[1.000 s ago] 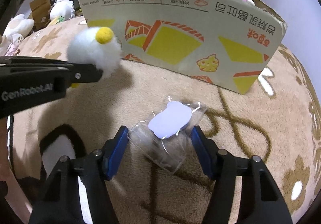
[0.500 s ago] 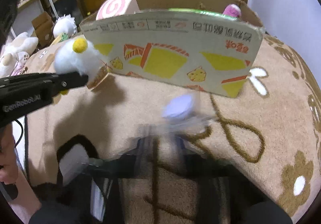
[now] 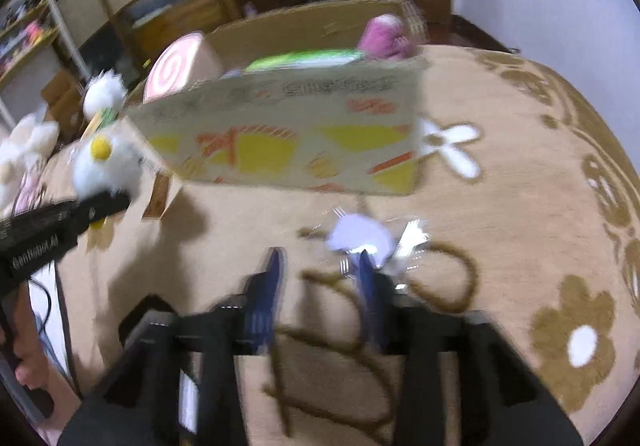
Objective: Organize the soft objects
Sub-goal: 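Grasp the white fluffy keychain with the left gripper while the right grasps the clear bag, then carry the keychain over the box with the left gripper while the right carries the bag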
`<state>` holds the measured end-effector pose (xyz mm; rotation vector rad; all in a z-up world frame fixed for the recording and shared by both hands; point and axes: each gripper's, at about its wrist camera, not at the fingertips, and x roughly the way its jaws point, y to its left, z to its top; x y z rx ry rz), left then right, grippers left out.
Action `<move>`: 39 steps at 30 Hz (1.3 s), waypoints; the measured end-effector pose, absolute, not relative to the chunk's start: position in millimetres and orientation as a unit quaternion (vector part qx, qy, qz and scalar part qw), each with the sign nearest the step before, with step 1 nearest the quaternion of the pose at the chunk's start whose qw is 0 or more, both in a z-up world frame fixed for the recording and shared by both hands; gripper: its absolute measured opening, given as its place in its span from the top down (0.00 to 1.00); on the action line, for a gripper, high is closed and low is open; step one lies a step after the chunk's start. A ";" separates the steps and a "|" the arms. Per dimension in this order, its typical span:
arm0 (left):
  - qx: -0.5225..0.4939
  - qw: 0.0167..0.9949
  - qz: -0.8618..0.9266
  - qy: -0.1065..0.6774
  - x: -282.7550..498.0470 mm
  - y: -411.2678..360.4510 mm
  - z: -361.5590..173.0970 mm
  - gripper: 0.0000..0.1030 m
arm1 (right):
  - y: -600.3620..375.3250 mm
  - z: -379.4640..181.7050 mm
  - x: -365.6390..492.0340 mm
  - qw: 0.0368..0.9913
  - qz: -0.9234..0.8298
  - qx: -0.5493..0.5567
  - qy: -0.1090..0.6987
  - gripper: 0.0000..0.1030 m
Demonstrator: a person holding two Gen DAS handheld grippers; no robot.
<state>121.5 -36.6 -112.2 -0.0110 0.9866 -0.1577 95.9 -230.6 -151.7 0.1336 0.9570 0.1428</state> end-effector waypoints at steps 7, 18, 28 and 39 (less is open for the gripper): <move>0.000 0.878 -0.079 0.472 121.4 -36.0 -112.3 0.90 | -253.5 -160.6 116.2 0.878 0.056 0.089 0.466 0.23; -0.005 0.879 -0.079 0.470 123.5 -34.4 -111.8 0.90 | -216.4 -193.1 142.6 0.880 0.076 -0.017 0.469 0.03; -0.003 0.879 -0.076 0.470 123.2 -35.2 -111.9 0.90 | -224.2 -192.7 144.4 0.886 0.046 -0.024 0.460 0.48; -0.004 0.897 -0.078 0.435 112.6 -36.6 -97.4 0.90 | -234.2 -171.9 128.0 0.894 0.050 0.010 0.445 0.88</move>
